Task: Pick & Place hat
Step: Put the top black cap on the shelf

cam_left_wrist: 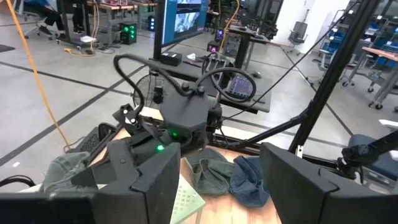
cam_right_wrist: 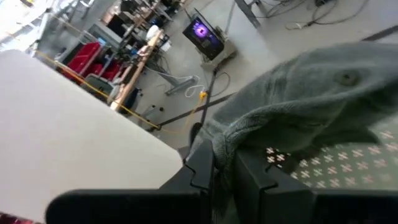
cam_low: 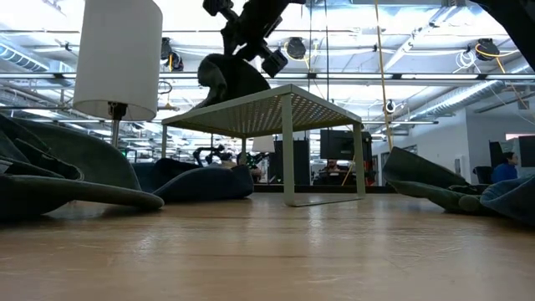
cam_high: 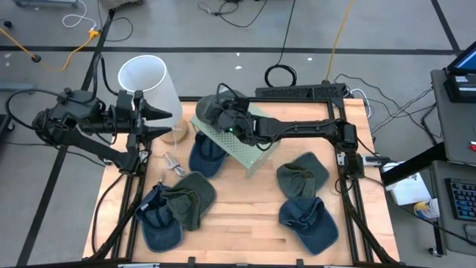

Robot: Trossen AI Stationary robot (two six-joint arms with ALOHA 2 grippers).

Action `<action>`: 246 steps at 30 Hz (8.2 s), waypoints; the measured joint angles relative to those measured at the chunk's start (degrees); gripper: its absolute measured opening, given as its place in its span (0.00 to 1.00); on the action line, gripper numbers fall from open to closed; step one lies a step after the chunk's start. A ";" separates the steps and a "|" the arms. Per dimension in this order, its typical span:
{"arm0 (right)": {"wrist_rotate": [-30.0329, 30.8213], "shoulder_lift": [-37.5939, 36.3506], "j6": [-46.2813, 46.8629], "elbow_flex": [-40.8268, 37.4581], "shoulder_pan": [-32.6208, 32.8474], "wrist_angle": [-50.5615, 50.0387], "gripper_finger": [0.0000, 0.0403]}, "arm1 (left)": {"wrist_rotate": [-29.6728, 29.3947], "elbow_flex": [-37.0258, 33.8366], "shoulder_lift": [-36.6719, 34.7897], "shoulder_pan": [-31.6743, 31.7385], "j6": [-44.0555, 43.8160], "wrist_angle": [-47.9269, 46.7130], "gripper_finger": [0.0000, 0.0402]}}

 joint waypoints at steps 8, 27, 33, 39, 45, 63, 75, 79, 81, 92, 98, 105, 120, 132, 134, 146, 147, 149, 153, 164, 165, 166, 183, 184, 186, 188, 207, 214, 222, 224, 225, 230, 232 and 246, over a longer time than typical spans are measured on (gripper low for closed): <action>-1.95 0.00 7.75 0.00 0.25 -6.09 0.05 | 2.38 0.00 0.02 0.00 0.00 0.00 0.53; -5.11 -2.24 4.28 -0.15 -0.95 -17.06 0.36 | 2.38 0.00 0.02 0.00 -0.35 0.11 0.61; -8.19 -2.32 3.23 -3.66 -1.14 -11.31 0.19 | 3.12 -0.02 0.53 -0.02 -0.47 0.22 0.58; -7.74 -2.27 2.65 -4.59 -1.20 -9.42 0.02 | 4.48 -0.02 1.33 -0.02 -1.46 0.25 0.55; -9.55 -2.90 -3.45 -4.70 -1.20 -7.08 0.02 | 5.42 -0.02 1.64 -0.02 -1.46 0.22 0.54; -36.10 -3.65 -6.02 -4.66 -8.77 -0.83 0.44 | 9.50 -0.02 1.64 -0.04 -1.92 0.41 0.57; -37.99 -2.42 -3.66 -4.73 -9.44 -3.10 0.31 | 9.44 -0.02 1.64 -0.04 -1.97 2.49 0.57; -37.88 -1.66 -3.00 -4.68 -9.51 -2.94 0.29 | 9.77 -0.02 1.64 -0.04 -1.95 3.12 0.57; -37.90 -1.57 -3.00 -4.70 -9.53 -2.95 0.29 | 9.85 -0.02 1.62 -0.04 -1.95 3.17 0.57; -37.93 -1.70 -12.50 -4.70 -9.68 -4.83 0.29 | 5.41 -0.02 2.82 -0.04 -4.32 2.38 0.57; -44.41 -7.37 -24.10 -4.49 -9.70 -8.25 0.29 | -3.23 0.00 8.18 -0.22 -4.95 -1.96 0.57; -46.71 -15.05 -29.20 -4.85 -10.67 -15.38 0.29 | -18.77 -0.02 15.29 -2.52 -15.52 -10.72 0.57; -47.86 -31.37 -30.97 -4.68 -15.14 -14.27 0.29 | -29.24 0.00 32.86 3.44 -47.19 -15.53 0.57; -63.16 -35.40 -32.20 -4.66 -15.43 -11.82 0.29 | -27.22 0.00 43.00 15.04 -55.12 -18.73 0.57; -63.73 -35.47 -32.37 -4.69 -15.43 -11.82 0.29 | -27.02 0.00 43.64 17.01 -56.26 -19.20 0.57; -64.92 -35.52 -34.35 -7.48 -15.43 -11.93 0.29 | -19.94 0.00 44.00 26.05 -56.95 -20.46 0.57; -64.90 -35.50 -34.63 -7.56 -15.43 -11.97 0.29 | -19.94 0.00 44.00 26.28 -56.71 -20.50 0.57; -64.89 -35.51 -35.73 -7.56 -15.43 -11.96 0.29 | -19.95 0.00 44.00 26.65 -56.64 -20.66 0.57; -64.94 -35.54 -36.68 -7.56 -15.43 -11.93 0.29 | -18.48 0.00 44.00 26.93 -56.60 -22.04 0.57; -65.00 -35.54 -38.32 -7.56 -15.43 -11.87 0.29 | -15.47 -0.03 48.84 26.11 -58.40 -23.81 0.57; -65.06 -35.62 -38.37 -7.56 -15.43 -11.84 0.29 | -15.96 -0.03 49.06 26.04 -58.73 -23.91 0.57; -65.07 -35.77 -38.40 -7.56 -15.43 -11.86 0.29 | -15.93 -0.04 49.29 25.99 -58.86 -23.58 0.57; -64.98 -37.46 -41.64 -7.56 -15.43 -7.92 0.16 | -16.61 0.04 50.53 26.17 -55.57 -23.05 0.08; -64.99 -37.48 -41.65 -7.56 -15.43 -7.82 0.14 | -16.59 0.04 50.48 26.06 -55.26 -23.04 0.04; -64.99 -37.48 -41.65 -7.56 -15.43 -7.77 0.11 | -16.39 -0.04 49.96 25.84 -55.12 -23.11 0.02; -65.00 -37.48 -41.63 -7.56 -15.43 -7.67 0.08 | -16.37 -0.08 49.37 25.54 -55.68 -23.42 0.03; -69.53 -37.48 -41.18 -7.56 -15.41 -7.63 0.00 | -23.24 -0.13 37.46 23.75 -64.06 -37.64 0.02; -69.58 -37.48 -41.16 -7.54 -15.41 -7.62 0.00 | -24.70 -0.07 33.00 22.29 -65.06 -39.75 0.01; -69.56 -37.48 -41.61 -7.54 -15.41 -7.60 0.00 | -24.94 -0.04 29.57 20.39 -63.47 -39.54 0.01; -69.55 -37.48 -41.62 -7.54 -15.41 -7.60 0.00 | -25.35 -0.04 29.06 19.93 -62.90 -39.47 0.01; -69.55 -37.48 -41.60 -7.54 -15.41 -7.60 0.00 | -25.72 -0.02 28.97 19.68 -62.84 -39.49 0.01; -69.56 -37.48 -41.32 -7.52 -15.41 -7.60 0.00 | -26.41 1.16 27.86 18.98 -57.19 -37.83 0.01; -69.61 -37.48 -41.21 -7.52 -15.41 -7.61 0.00 | -27.85 3.06 28.02 18.69 -54.28 -37.18 0.01; -76.73 -38.18 -41.17 -7.52 -15.45 -7.62 0.00 | -32.11 12.42 28.70 18.18 -8.18 -15.52 0.01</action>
